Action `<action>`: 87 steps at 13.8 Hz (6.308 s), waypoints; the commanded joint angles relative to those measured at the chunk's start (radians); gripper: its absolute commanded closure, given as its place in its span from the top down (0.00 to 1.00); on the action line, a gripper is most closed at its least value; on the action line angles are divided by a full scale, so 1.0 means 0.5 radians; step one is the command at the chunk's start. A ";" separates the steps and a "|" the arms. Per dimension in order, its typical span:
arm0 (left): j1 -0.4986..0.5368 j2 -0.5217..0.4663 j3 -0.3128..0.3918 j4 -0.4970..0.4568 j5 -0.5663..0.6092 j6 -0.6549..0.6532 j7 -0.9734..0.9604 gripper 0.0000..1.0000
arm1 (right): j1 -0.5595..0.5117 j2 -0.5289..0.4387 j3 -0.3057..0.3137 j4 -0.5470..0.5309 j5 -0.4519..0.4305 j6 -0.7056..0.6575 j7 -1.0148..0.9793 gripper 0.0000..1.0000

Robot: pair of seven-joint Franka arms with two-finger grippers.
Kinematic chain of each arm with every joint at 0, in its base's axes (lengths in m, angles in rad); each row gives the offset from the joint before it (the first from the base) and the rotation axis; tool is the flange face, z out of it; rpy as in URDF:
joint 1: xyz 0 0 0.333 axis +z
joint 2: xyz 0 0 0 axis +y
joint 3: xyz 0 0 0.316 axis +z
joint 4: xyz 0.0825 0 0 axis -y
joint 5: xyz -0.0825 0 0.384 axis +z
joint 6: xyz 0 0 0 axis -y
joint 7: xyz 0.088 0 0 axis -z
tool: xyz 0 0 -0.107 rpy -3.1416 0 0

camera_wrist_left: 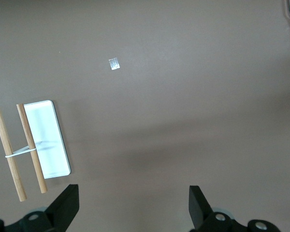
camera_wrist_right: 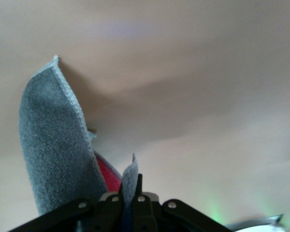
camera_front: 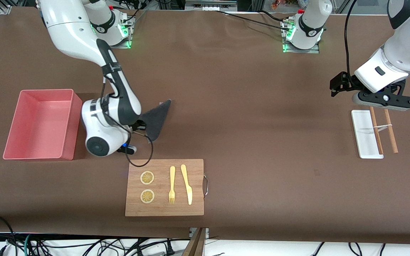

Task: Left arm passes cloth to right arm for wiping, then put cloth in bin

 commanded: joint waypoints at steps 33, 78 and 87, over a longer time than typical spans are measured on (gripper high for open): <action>-0.004 -0.021 -0.001 0.012 -0.019 -0.050 0.007 1.00 | -0.691 -0.555 -0.582 -0.377 -0.756 -0.149 -1.775 0.00; -0.010 -0.024 -0.004 0.012 -0.016 -0.062 0.000 1.00 | -0.820 -1.383 0.219 -0.099 -0.550 -0.381 -1.131 1.00; -0.010 -0.024 -0.001 0.015 -0.016 -0.066 0.003 1.00 | -0.869 -1.496 0.265 -0.126 -0.584 -0.519 -1.112 1.00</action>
